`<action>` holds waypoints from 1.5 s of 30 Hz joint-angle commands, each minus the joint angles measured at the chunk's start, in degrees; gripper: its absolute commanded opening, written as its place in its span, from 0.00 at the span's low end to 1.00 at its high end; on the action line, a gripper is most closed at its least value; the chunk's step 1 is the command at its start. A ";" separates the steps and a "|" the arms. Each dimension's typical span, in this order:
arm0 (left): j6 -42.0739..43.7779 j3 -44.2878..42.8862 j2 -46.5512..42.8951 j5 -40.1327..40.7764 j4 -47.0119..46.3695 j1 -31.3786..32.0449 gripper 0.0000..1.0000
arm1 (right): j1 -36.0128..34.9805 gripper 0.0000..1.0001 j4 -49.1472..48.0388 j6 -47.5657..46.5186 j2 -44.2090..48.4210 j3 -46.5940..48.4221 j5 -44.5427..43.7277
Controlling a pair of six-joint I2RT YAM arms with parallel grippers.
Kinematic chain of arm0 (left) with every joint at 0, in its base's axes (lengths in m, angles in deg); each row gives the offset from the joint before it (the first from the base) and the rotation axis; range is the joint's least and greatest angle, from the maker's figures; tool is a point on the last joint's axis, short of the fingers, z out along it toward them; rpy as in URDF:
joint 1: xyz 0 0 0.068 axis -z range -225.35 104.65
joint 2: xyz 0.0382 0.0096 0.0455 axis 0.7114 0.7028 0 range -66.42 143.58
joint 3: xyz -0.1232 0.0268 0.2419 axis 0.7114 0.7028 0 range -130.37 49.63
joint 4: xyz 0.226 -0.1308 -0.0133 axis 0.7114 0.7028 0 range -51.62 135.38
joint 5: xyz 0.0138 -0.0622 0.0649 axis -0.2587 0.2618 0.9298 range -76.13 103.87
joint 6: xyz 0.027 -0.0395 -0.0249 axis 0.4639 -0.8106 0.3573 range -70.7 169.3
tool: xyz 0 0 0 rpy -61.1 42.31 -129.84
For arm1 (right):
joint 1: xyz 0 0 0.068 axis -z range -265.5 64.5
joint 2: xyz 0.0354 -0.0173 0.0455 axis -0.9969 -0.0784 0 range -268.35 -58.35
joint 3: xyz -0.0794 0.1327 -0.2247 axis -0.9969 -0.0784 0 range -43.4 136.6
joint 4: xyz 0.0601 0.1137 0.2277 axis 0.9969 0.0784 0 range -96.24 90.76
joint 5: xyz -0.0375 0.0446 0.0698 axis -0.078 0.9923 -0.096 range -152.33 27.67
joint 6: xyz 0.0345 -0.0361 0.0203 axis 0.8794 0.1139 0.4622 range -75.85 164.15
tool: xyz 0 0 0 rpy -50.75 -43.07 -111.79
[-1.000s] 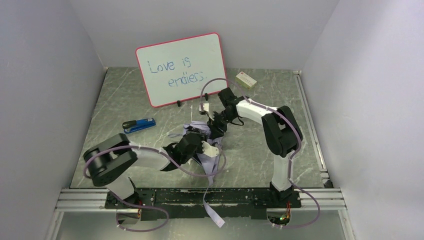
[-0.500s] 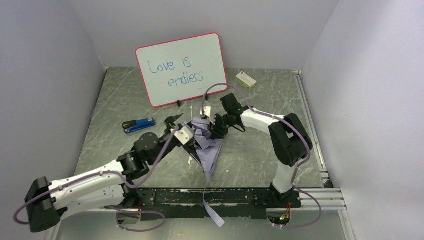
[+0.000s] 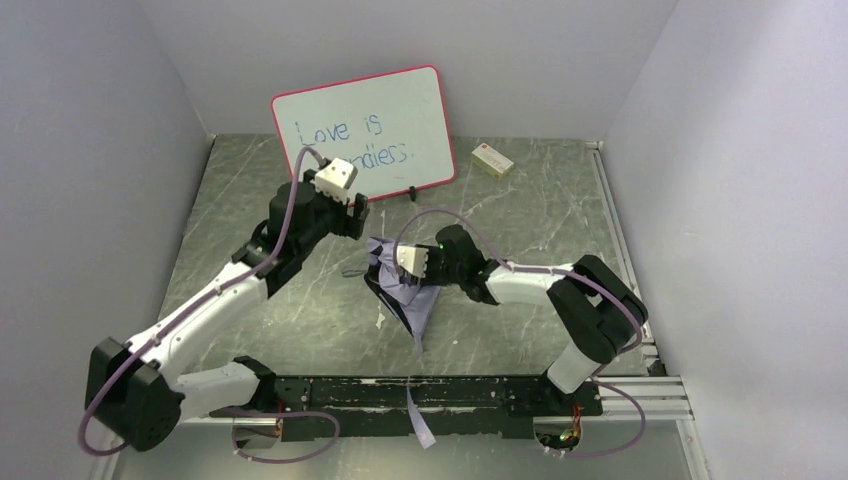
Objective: Put away the umbrella
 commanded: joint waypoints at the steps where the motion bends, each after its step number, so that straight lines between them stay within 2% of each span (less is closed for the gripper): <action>1: 1.62 -8.84 6.74 -15.22 4.71 -2.80 0.82 | -2.59 0.09 -4.27 -4.64 -0.63 -7.07 -14.34; 8: 10.18 -16.48 18.42 -32.99 10.59 -4.36 0.83 | -9.29 0.09 -12.89 -8.48 1.45 -14.53 -22.36; 15: 22.87 -23.68 29.60 -52.76 26.48 -4.31 0.83 | -14.78 0.09 -19.76 -11.26 -0.45 -18.34 -31.27; 18: 27.34 -24.83 33.54 -57.44 30.98 -4.30 0.83 | -16.67 0.09 -21.37 -11.97 -1.84 -18.85 -34.28; 26: 29.70 -24.54 39.00 -53.58 32.98 -2.69 0.82 | -20.29 0.08 -22.77 -9.79 -3.63 -19.52 -35.49; 36: 34.08 -24.10 44.98 -49.93 35.81 -0.47 0.83 | -20.90 0.08 -22.99 -9.82 -3.28 -19.87 -36.78; 43: 36.47 -23.81 48.99 -44.33 37.33 0.09 0.82 | -20.91 0.08 -21.78 -10.19 -2.48 -19.76 -36.34; 45: 36.46 -23.52 49.61 -43.38 36.92 0.14 0.78 | -21.02 0.08 -21.79 -10.30 -2.33 -19.72 -36.26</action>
